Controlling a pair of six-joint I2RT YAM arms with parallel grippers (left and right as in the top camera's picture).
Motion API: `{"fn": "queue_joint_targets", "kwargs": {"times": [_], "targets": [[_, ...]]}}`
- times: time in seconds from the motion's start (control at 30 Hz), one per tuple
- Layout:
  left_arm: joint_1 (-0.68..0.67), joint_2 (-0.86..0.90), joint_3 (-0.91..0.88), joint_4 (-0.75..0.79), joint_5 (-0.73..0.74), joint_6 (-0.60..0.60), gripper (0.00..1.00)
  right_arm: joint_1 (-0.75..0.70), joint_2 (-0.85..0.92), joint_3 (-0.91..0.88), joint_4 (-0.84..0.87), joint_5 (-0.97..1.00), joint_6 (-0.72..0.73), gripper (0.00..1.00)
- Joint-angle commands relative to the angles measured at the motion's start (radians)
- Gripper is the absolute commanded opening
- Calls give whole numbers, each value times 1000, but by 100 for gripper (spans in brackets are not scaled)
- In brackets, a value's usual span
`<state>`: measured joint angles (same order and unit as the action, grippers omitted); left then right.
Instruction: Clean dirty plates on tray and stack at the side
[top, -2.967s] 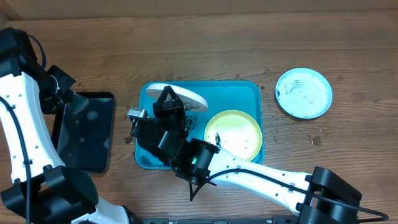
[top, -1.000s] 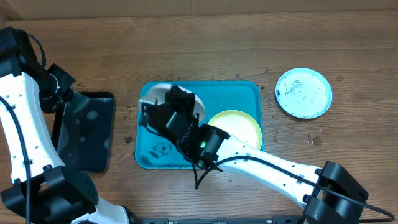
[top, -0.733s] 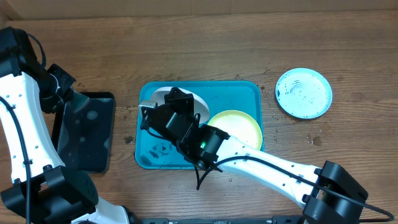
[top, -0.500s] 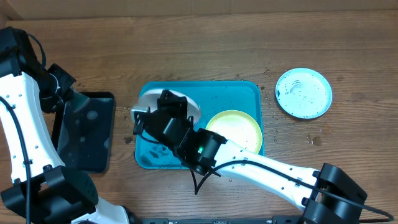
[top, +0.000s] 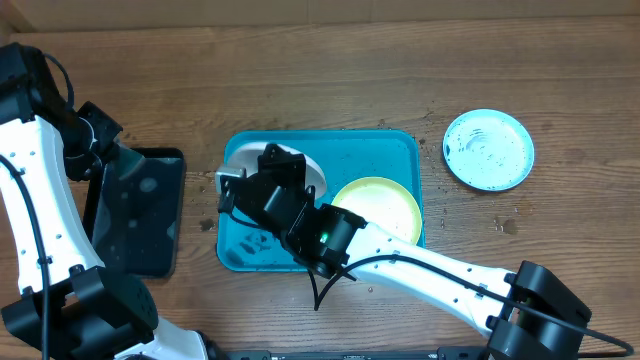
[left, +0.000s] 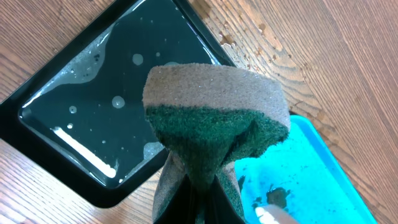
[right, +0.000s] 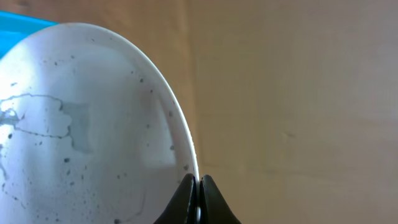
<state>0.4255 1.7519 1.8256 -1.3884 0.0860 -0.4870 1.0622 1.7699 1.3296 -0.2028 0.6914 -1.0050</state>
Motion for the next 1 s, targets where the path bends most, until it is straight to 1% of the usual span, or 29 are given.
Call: {"fn": "queue_joint_targets", "kwargs": {"times": [0.0,0.07,0.13,0.3,0.33,0.47,0.57,0.7,0.8,0.97], "targets": [[-3,-6,-5,2,19,24,4,-50,-39,13,0,-21,65,4],[-3,-6,-5,2,19,24,4,-47,-50,13,53,56,158,4],[-3,-6,-5,6,19,23,4,-53,-63,13,87,57,286,4],[-3,-6,-5,5,19,24,4,-106,-111,13,65,53,642,4],[-3,-6,-5,6,19,23,4,-122,-129,13,50,31,709,4],[-3,-6,-5,6,19,24,4,-217,-219,13,-43,-172,846,4],[-3,-6,-5,5,19,24,4,-345,-278,13,-136,-349,974,4],[-3,-6,-5,6,19,23,4,-554,-309,13,-262,-497,1091,4],[-3,-6,-5,5,19,23,4,-714,-305,13,-360,-538,1149,4],[-3,-6,-5,5,19,23,4,-958,-288,12,-497,-536,1253,4]]}}
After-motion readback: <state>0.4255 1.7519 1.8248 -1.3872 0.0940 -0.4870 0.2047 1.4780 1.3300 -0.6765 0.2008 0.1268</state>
